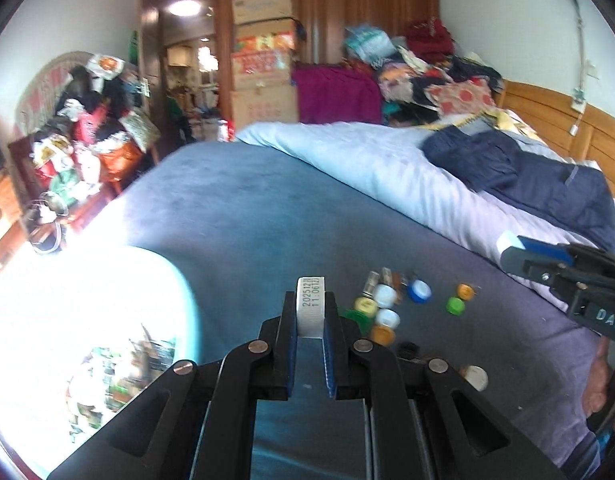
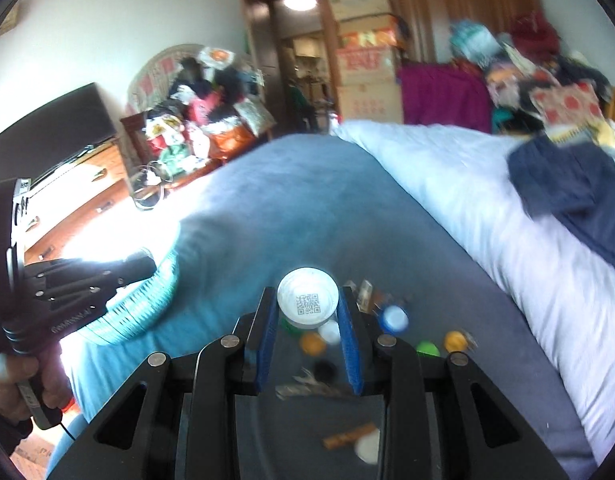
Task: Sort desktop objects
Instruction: 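Lift both held white items toward the teal basket, then open both tools over the teal basket to drop the white items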
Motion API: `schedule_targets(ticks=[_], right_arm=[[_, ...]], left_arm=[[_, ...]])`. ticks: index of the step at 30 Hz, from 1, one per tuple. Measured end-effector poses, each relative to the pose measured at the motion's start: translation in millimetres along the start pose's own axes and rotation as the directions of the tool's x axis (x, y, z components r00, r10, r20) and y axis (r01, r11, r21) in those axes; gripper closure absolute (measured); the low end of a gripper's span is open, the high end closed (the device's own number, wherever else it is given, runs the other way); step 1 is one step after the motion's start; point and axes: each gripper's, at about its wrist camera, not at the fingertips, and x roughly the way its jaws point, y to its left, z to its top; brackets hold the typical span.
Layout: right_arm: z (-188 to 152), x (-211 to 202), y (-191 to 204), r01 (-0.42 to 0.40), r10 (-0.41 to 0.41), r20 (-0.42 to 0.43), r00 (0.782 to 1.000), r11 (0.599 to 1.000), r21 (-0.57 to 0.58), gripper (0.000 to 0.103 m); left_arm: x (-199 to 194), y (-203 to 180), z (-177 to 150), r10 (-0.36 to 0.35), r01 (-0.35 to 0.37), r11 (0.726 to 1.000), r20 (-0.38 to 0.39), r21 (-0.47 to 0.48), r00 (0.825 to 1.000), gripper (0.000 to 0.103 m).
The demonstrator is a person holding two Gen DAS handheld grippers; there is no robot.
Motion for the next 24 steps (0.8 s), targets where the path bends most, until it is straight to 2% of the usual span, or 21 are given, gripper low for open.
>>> schedule_targets(ticks=[11,24], right_arm=[[61.8,18.4,95.4,-0.110,0.114,0.025,0.993,0.987,-0.121,0.074],[89.7,61.9,194.9,-0.231,0.230,-0.031,0.973,0.950,-0.212,0.074]], left_arm=[[-34.4,90.4,16.8,0.157,-0.153,0.984,0.041,-0.091,0.987,0.092],[-46.8,186.8,-2.8,0.270,-0.268,0.946,-0.010,-0.183,0.963,0.092]])
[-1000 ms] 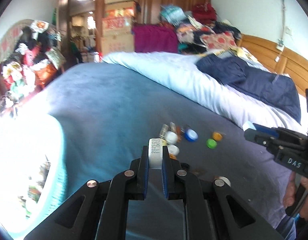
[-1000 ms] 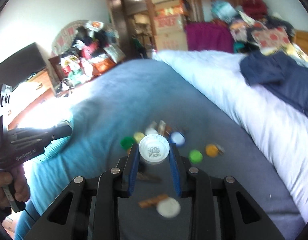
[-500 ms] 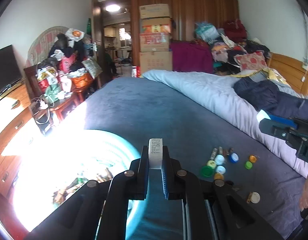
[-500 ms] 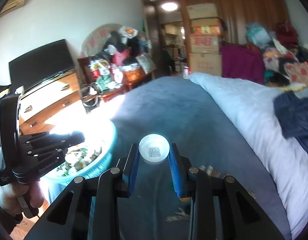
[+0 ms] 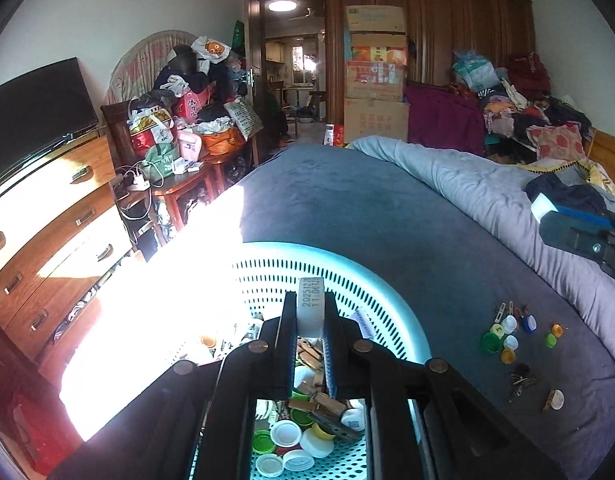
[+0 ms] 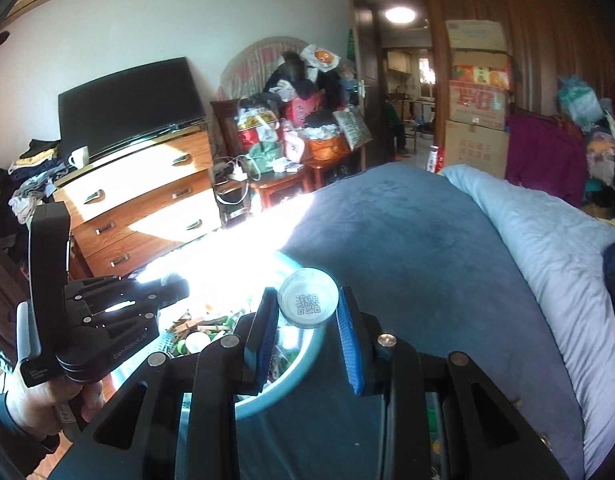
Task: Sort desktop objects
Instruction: 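Open both tools over the teal basket to drop the white items, then move both open tools back over the bed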
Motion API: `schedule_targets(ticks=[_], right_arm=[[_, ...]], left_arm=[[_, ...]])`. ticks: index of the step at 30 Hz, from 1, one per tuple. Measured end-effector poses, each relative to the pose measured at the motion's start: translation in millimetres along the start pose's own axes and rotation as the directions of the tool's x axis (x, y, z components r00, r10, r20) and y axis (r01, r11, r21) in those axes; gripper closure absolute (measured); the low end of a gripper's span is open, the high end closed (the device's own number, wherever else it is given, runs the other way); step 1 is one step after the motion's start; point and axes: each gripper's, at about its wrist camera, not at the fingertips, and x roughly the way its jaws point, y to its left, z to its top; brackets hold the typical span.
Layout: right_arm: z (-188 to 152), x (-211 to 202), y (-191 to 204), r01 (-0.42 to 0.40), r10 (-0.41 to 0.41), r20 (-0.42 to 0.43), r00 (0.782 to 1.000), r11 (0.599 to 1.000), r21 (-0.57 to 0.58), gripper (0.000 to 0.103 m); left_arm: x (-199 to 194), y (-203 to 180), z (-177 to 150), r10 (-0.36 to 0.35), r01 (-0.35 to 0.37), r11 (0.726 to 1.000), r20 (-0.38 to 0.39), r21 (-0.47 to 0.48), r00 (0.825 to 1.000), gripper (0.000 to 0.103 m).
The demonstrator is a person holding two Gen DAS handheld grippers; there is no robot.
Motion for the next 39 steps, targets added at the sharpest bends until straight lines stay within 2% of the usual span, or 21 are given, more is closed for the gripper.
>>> schedule_targets(ticks=[7,10,15,17,22,23,24,26,28,30,33,35,37,38,39], right_arm=[[7.7,39.8,29.0,-0.065,0.064,-0.061,0.996,0.998,-0.020,0.074],[7.8,58.7,37.2,-0.098,0.095,-0.114,0.989,0.995,-0.023,0.074],[2.6,89.9,39.1,-0.141,0.141,-0.203,0.969,0.990,0.013,0.074],[1.4,98.1,39.5,-0.148,0.148,-0.223,0.963,0.989,0.016,0.074],[-4.9,109.0,40.9,-0.159,0.158,-0.241,0.957,0.987,0.018,0.072],[-5.2,109.7,40.3,-0.163,0.164,-0.240,0.957,0.986,0.023,0.068],[-5.4,110.2,39.8,-0.163,0.165,-0.237,0.957,0.986,0.028,0.058],[-5.3,105.3,36.5,-0.157,0.161,-0.221,0.962,0.987,0.036,0.047],[-4.4,97.9,30.5,-0.152,0.158,-0.206,0.966,0.987,0.047,0.044],[-5.2,87.5,23.6,-0.143,0.150,-0.185,0.971,0.988,0.051,0.039],[-16.5,52.6,-0.9,-0.075,0.081,-0.120,0.990,0.996,0.050,0.032],[-37.6,20.5,-30.8,0.028,-0.023,-0.068,0.997,0.997,0.069,0.024],[-72.1,-15.2,-68.5,0.162,-0.158,-0.043,0.986,0.982,0.101,0.006],[-94.4,-32.0,-90.1,0.242,-0.236,-0.055,0.970,0.963,0.122,0.000],[-117.4,-46.3,-111.1,0.311,-0.302,-0.079,0.950,0.939,0.145,0.000]], left_arm=[[13.2,34.4,-4.1,0.026,-0.028,0.999,-0.043,-0.033,0.999,0.092],[25.8,43.2,-6.9,0.013,-0.018,0.999,-0.108,-0.044,0.994,0.092],[56.1,45.0,-9.6,-0.039,0.029,0.999,-0.242,-0.042,0.969,0.092],[62.5,45.3,-9.9,-0.055,0.044,0.998,-0.263,-0.046,0.963,0.092],[68.8,39.5,-6.2,-0.039,0.029,0.999,-0.262,-0.043,0.964,0.091],[69.2,40.7,-6.3,-0.032,0.023,0.999,-0.261,-0.039,0.965,0.089],[67.6,40.3,-7.1,-0.028,0.020,0.999,-0.259,-0.035,0.965,0.082],[64.3,41.1,-5.9,-0.015,0.008,1.000,-0.248,-0.027,0.969,0.075],[62.4,41.1,-5.1,-0.008,0.002,1.000,-0.243,-0.029,0.970,0.067],[58.4,39.2,-3.4,-0.006,-0.001,1.000,-0.232,-0.029,0.973,0.066],[45.6,26.5,1.5,-0.042,0.038,0.999,-0.195,-0.023,0.980,0.066],[34.0,6.5,2.9,-0.083,0.082,0.997,-0.157,-0.008,0.984,0.060],[20.6,-29.0,-3.3,-0.162,0.167,0.985,-0.114,0.034,0.980,0.041],[15.7,-47.1,-8.7,-0.197,0.204,0.977,-0.103,0.061,0.975,0.034],[11.8,-72.3,-17.9,-0.239,0.249,0.964,-0.100,0.095,0.966,0.020]])
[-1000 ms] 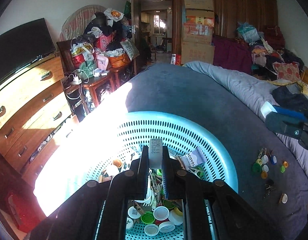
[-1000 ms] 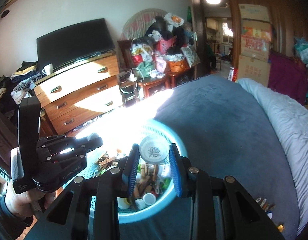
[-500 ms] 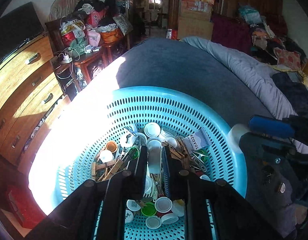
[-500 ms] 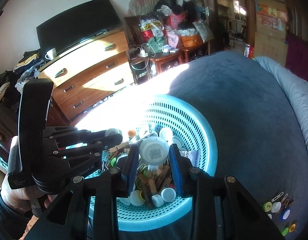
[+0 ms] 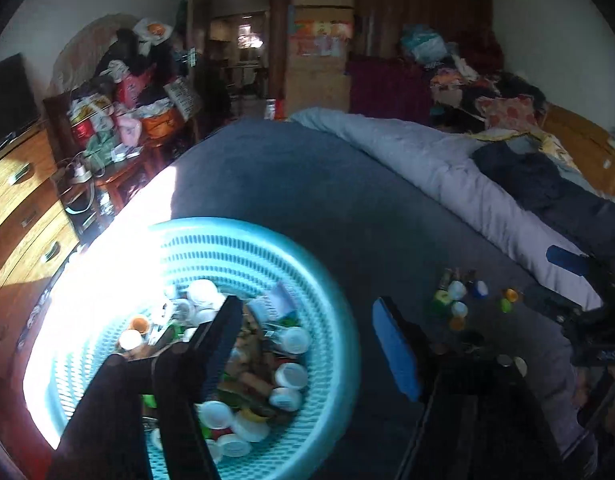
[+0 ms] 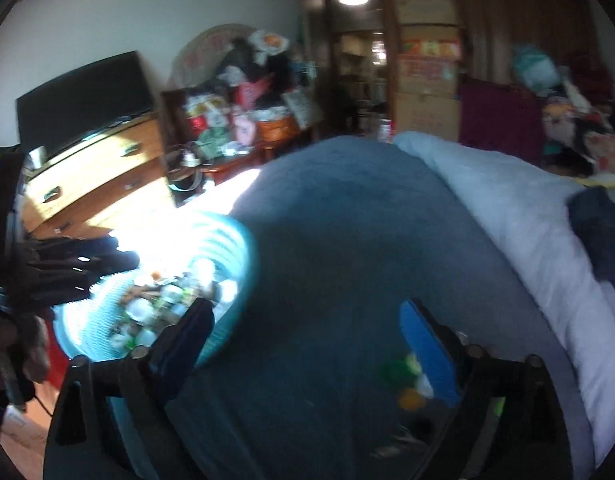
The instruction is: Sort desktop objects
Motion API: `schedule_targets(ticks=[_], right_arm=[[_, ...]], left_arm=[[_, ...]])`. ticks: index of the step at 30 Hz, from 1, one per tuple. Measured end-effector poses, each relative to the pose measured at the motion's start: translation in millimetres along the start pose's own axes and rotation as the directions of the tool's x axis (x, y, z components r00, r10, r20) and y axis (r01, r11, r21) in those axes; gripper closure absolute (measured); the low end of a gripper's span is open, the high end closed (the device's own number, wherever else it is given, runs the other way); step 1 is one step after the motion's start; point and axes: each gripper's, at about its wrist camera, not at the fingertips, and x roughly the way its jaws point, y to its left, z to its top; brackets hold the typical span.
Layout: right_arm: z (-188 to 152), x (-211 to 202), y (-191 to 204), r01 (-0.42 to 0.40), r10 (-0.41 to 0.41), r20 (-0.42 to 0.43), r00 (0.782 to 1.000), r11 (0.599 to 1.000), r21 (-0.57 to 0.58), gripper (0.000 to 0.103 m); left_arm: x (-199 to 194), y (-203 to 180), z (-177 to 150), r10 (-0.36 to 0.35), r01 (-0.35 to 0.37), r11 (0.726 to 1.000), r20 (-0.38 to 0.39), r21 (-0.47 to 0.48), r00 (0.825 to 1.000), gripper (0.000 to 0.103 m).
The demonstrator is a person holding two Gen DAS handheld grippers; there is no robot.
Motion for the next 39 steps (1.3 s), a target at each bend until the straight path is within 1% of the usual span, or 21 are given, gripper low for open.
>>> schedule_targets(ticks=[1,2,3,5,6,7,9,10,11,13,14,15,16,17,19,22,29,30,36,39], right_arm=[[-22.7,-2.5,-31.3,0.066,-0.065,-0.040,0.997,0.997,0.039,0.000],[-45.3,-2.5,-61.1,0.123,-0.115,-0.093,0.989,0.989,0.080,0.000],[-70.2,-2.7,-93.7,0.181,-0.161,-0.151,0.975,0.975,0.129,0.000],[-111.5,0.4,-139.8,0.270,-0.221,-0.235,0.946,0.942,0.199,0.000],[-129.6,2.8,-158.9,0.307,-0.241,-0.276,0.931,0.923,0.230,0.000],[-150.4,6.0,-176.3,0.329,-0.244,-0.310,0.919,0.907,0.262,0.000],[-176.0,16.4,-199.3,0.355,-0.242,-0.365,0.899,0.890,0.285,0.000],[-182.2,18.9,-204.4,0.368,-0.254,-0.371,0.893,0.887,0.279,0.000],[-184.9,21.4,-207.3,0.373,-0.266,-0.363,0.893,0.889,0.265,0.000],[-189.7,28.5,-210.9,0.372,-0.282,-0.338,0.898,0.896,0.241,0.000],[-195.9,35.7,-213.8,0.368,-0.277,-0.341,0.898,0.899,0.239,0.000],[-204.6,43.3,-217.2,0.360,-0.258,-0.359,0.897,0.898,0.253,0.000],[-206.2,42.2,-217.4,0.356,-0.262,-0.334,0.905,0.897,0.262,0.000],[-204.9,42.4,-216.4,0.361,-0.268,-0.337,0.903,0.897,0.254,0.000],[-204.1,43.2,-213.3,0.372,-0.283,-0.339,0.897,0.897,0.237,0.000],[-204.3,42.6,-212.7,0.371,-0.280,-0.340,0.898,0.897,0.239,0.000],[-205.3,40.5,-211.1,0.372,-0.281,-0.341,0.897,0.897,0.238,0.000],[-205.4,40.6,-211.7,0.372,-0.281,-0.341,0.897,0.897,0.238,0.000],[-205.1,41.1,-212.3,0.371,-0.281,-0.341,0.897,0.898,0.238,0.000],[-205.0,41.3,-212.5,0.371,-0.280,-0.341,0.897,0.898,0.238,0.000]], left_arm=[[5.2,-21.2,-7.0,-0.031,0.031,0.999,-0.001,0.030,1.000,0.011],[12.5,-43.1,-15.8,-0.057,0.057,0.996,-0.007,0.062,0.998,0.008],[26.2,-67.5,-28.2,-0.079,0.082,0.992,-0.031,0.098,0.996,0.005],[58.3,-102.3,-52.4,-0.099,0.113,0.983,-0.100,0.147,0.990,0.005],[79.7,-117.6,-67.3,-0.095,0.120,0.980,-0.151,0.161,0.984,0.005],[95.0,-126.6,-77.7,-0.087,0.117,0.979,-0.181,0.165,0.980,0.005],[121.3,-134.9,-96.8,-0.062,0.093,0.985,-0.201,0.147,0.978,0.005],[129.2,-133.4,-100.2,-0.048,0.075,0.989,-0.197,0.128,0.979,0.005],[137.0,-130.7,-103.9,-0.036,0.054,0.994,-0.192,0.093,0.981,0.005],[146.4,-124.3,-106.5,-0.033,0.039,0.999,-0.197,0.026,0.980,0.005],[150.8,-123.5,-108.1,-0.023,0.025,1.000,-0.204,0.011,0.979,0.005],[155.7,-124.8,-110.9,-0.009,0.012,1.000,-0.216,0.014,0.976,0.005],[162.8,-127.0,-114.6,0.002,0.004,1.000,-0.240,0.023,0.971,0.005],[166.6,-130.4,-116.5,0.015,-0.005,0.999,-0.248,0.043,0.969,0.005],[169.3,-138.7,-117.7,0.034,-0.012,0.996,-0.251,0.090,0.967,0.000],[174.7,-147.7,-119.3,0.072,-0.038,0.990,-0.255,0.136,0.964,0.000],[176.6,-150.9,-117.6,0.080,-0.046,0.990,-0.252,0.136,0.964,0.000],[176.7,-147.2,-123.2,0.081,-0.048,0.989,-0.252,0.137,0.964,0.000],[173.8,-149.8,-126.3,0.088,-0.054,0.989,-0.250,0.138,0.964,0.000],[173.7,-147.5,-122.1,0.095,-0.061,0.988,-0.248,0.141,0.964,0.000]])
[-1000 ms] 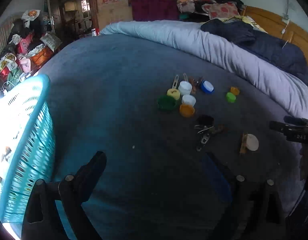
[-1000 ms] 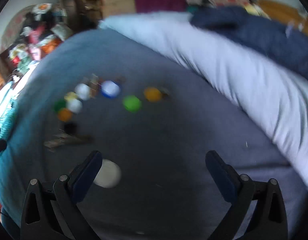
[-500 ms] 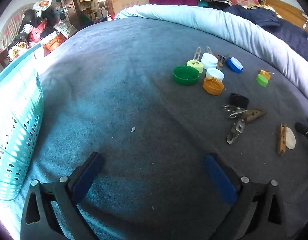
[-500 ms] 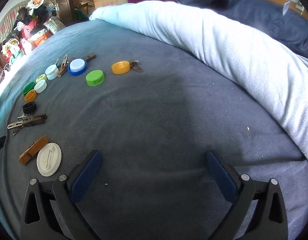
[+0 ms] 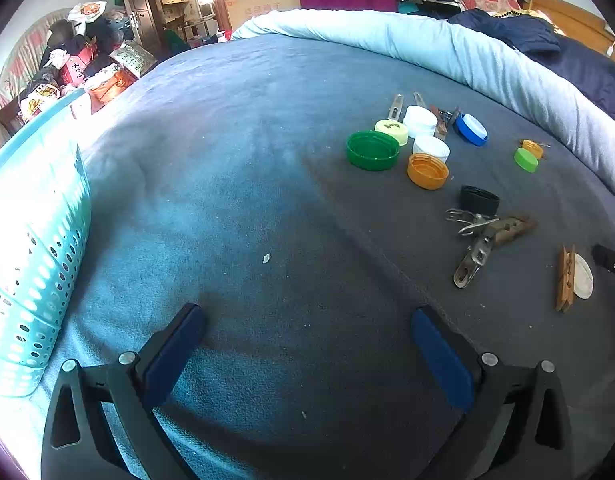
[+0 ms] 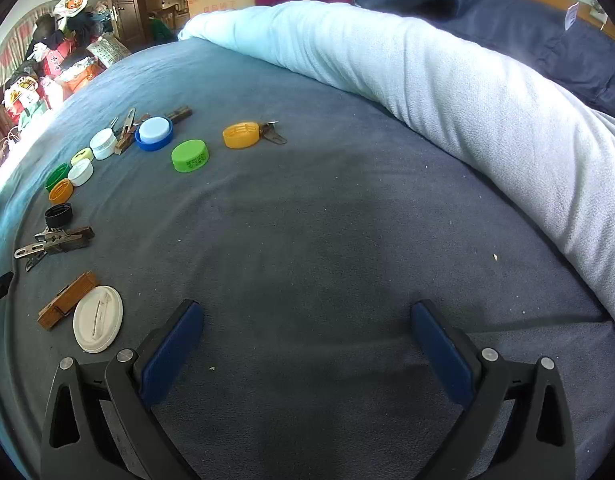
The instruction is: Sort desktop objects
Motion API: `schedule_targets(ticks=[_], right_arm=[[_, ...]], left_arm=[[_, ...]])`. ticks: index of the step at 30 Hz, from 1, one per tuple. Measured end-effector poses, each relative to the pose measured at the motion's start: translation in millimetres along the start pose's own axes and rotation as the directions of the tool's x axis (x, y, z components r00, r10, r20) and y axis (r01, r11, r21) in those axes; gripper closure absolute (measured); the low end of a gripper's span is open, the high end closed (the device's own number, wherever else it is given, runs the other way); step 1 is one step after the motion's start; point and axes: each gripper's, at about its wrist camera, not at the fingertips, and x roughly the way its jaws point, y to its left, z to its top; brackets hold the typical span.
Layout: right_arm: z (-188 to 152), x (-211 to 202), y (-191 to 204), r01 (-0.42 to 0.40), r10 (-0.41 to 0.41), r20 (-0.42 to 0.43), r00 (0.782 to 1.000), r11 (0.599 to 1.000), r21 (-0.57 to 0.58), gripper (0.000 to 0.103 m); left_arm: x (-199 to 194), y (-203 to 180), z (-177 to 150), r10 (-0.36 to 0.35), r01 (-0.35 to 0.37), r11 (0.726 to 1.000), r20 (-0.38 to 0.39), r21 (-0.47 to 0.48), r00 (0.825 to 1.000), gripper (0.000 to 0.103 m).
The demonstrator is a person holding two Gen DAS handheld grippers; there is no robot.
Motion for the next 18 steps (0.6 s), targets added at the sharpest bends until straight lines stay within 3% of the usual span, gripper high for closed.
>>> schedule_targets(ticks=[18], right_arm=[[0.7,0.5,-0.8,-0.001,0.001,0.000,1.000,1.000,-0.001,0.000]], left_arm=[[-13.7,-5.4,-9.1,0.009,-0.009,1.000,0.002,0.003,1.000,0.000]])
